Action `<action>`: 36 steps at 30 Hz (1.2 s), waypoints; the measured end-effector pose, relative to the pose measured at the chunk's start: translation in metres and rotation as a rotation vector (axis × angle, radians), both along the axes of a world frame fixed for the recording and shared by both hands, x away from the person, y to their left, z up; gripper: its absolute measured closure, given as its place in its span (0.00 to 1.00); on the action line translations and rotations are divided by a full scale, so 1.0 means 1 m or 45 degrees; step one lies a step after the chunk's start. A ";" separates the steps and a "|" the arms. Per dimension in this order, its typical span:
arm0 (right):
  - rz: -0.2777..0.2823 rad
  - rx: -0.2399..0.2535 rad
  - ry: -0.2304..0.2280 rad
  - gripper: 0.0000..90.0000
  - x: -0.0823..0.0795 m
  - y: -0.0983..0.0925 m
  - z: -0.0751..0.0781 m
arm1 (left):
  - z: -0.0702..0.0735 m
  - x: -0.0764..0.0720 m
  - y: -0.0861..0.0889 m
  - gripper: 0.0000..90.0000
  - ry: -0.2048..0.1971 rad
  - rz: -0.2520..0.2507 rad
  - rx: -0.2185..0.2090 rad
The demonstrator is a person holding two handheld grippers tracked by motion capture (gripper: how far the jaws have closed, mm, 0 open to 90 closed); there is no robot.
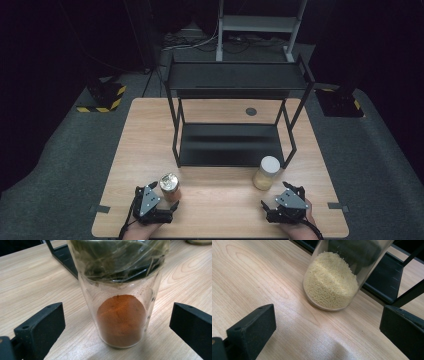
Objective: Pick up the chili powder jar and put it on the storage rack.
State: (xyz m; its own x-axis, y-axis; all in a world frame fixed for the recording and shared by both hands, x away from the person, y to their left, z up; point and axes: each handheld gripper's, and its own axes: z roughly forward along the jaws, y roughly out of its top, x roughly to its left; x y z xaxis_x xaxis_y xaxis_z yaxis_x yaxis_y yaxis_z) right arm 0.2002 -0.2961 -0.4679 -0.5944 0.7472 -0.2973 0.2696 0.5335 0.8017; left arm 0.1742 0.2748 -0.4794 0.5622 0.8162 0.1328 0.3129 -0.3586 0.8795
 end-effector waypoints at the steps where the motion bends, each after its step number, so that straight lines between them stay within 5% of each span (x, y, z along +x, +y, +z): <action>1: -0.001 0.007 -0.001 0.00 0.000 -0.001 0.000 | 0.001 0.000 -0.002 0.01 0.005 0.007 0.013; 14: 0.003 0.032 0.003 0.00 0.000 -0.005 0.000 | 0.002 -0.002 -0.011 0.01 -0.015 0.006 0.080; 36: -0.014 0.057 0.011 0.00 0.002 -0.007 0.000 | 0.002 -0.002 -0.002 0.00 0.000 0.008 0.006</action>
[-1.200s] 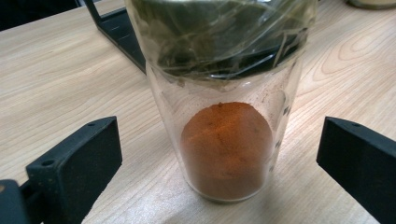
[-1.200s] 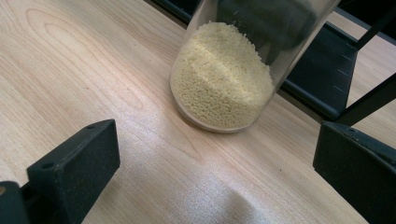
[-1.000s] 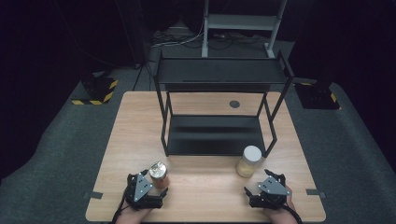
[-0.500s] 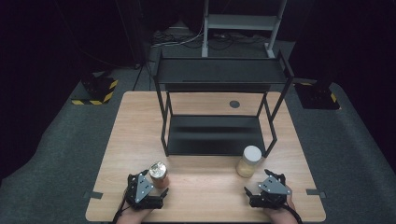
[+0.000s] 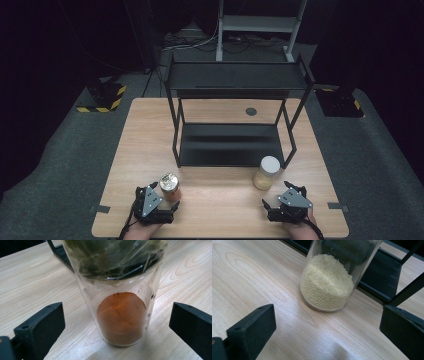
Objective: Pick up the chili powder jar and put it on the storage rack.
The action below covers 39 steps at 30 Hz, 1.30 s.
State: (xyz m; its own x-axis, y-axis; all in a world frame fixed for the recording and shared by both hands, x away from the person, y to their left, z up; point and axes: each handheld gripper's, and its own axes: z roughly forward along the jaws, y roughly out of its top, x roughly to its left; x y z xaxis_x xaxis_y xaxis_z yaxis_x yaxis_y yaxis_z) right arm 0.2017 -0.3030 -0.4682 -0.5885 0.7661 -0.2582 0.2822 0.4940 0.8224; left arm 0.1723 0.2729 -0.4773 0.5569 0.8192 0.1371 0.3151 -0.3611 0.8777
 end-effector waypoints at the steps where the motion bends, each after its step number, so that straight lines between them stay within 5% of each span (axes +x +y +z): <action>1: 0.001 0.003 0.004 0.00 0.001 0.000 0.000 | 0.001 0.000 0.002 0.00 -0.002 -0.005 -0.022; 12: 0.008 -0.006 0.005 0.00 0.001 0.000 0.001 | 0.006 -0.009 0.008 0.00 -0.074 0.003 -0.137; 39: 0.007 0.003 0.006 0.00 0.001 -0.001 0.000 | 0.003 -0.004 0.003 0.00 -0.151 0.021 -0.260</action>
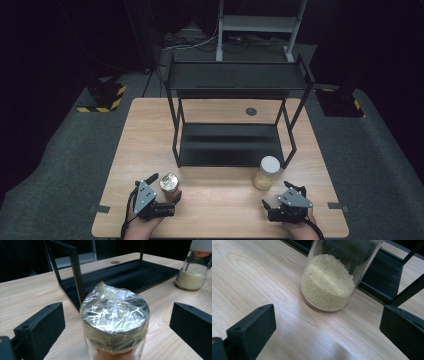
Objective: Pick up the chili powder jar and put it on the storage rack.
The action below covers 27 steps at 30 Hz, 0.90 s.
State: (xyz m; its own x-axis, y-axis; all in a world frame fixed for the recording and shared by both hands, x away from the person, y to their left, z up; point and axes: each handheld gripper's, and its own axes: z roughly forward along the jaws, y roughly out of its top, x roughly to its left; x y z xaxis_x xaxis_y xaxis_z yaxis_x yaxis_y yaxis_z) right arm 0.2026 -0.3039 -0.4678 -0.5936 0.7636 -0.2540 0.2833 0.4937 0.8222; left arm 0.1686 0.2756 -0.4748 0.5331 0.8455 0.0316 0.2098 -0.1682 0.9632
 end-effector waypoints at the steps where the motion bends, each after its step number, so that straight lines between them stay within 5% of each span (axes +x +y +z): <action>1: 0.001 -0.001 0.000 0.00 0.000 0.000 0.000 | 0.000 0.000 0.000 0.00 0.000 0.000 0.000; 27: 0.001 -0.006 0.001 0.00 0.000 0.001 0.000 | -0.005 0.002 0.004 0.30 0.001 0.005 -0.029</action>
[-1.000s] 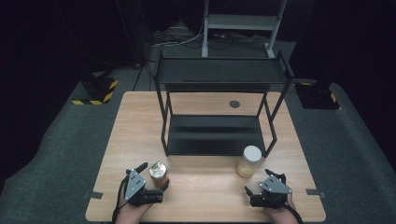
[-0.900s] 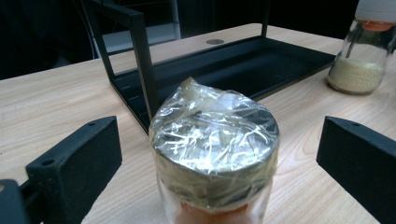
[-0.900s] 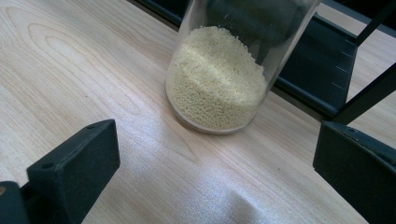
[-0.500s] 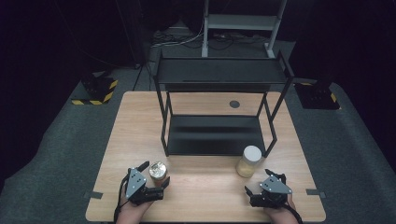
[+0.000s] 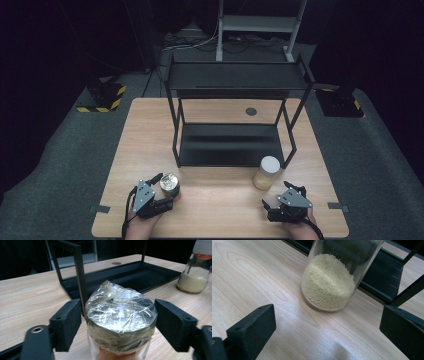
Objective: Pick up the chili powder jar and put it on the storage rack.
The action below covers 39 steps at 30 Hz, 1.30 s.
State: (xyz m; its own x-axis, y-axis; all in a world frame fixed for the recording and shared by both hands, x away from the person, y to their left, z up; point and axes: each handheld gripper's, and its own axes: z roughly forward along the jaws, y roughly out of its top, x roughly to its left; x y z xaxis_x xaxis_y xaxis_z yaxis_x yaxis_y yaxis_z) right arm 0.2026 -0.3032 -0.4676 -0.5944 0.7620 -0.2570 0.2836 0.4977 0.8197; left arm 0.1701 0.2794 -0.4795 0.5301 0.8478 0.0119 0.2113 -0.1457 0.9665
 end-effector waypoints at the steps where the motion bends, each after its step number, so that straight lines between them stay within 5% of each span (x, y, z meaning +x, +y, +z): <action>1: 0.000 0.000 0.000 0.00 0.000 0.000 0.000 | 0.000 0.000 0.000 0.30 -0.002 -0.001 0.002; 9: 0.004 0.001 0.002 0.00 0.000 0.000 0.000 | -0.003 0.001 0.001 0.38 -0.007 -0.010 -0.010; 39: 0.008 0.006 0.004 0.00 0.001 -0.002 0.000 | 0.009 -0.006 0.007 0.38 -0.024 0.029 -0.061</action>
State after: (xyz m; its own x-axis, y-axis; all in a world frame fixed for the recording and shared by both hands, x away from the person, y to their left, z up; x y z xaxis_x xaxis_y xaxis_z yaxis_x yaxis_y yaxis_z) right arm 0.2036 -0.3047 -0.4673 -0.5998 0.7596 -0.2513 0.2834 0.4954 0.8211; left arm 0.1642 0.2866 -0.4701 0.5105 0.8597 -0.0191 0.1958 -0.0946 0.9761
